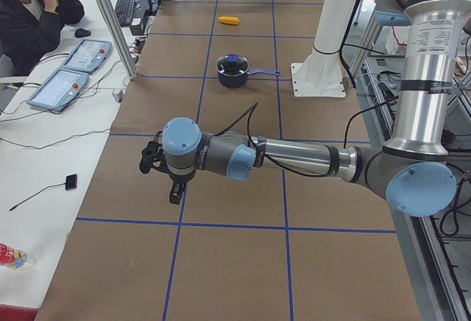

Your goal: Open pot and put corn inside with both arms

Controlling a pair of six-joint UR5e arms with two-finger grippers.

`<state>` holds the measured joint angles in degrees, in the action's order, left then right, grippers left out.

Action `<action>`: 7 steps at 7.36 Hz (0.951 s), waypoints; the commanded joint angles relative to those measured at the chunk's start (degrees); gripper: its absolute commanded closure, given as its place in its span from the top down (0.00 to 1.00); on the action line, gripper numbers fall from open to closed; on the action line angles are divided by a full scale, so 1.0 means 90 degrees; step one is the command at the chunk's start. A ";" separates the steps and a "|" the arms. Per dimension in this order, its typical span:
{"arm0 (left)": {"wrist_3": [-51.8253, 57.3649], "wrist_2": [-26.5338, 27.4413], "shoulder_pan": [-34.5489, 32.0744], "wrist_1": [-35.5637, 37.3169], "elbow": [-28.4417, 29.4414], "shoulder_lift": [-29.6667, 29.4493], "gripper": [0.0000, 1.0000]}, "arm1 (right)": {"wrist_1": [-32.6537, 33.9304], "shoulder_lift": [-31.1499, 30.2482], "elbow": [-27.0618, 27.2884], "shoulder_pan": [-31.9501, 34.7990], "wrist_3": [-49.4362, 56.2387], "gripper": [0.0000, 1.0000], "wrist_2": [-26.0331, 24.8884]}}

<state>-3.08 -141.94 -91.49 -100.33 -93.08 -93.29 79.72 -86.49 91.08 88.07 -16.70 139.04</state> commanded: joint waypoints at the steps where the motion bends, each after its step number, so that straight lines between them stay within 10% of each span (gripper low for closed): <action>1: -0.0010 0.0000 0.0010 0.0005 0.0001 -0.0005 0.98 | -0.0020 0.0010 -0.0013 0.0000 0.0000 1.00 -0.0010; 7: -0.0243 0.0000 0.0019 0.0140 -0.0330 -0.0025 0.98 | -0.0235 -0.0196 0.0201 -0.0010 -0.0495 1.00 0.0000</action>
<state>-3.99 -141.94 -91.46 -99.98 -94.96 -93.35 77.77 -88.06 92.12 88.05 -18.58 138.96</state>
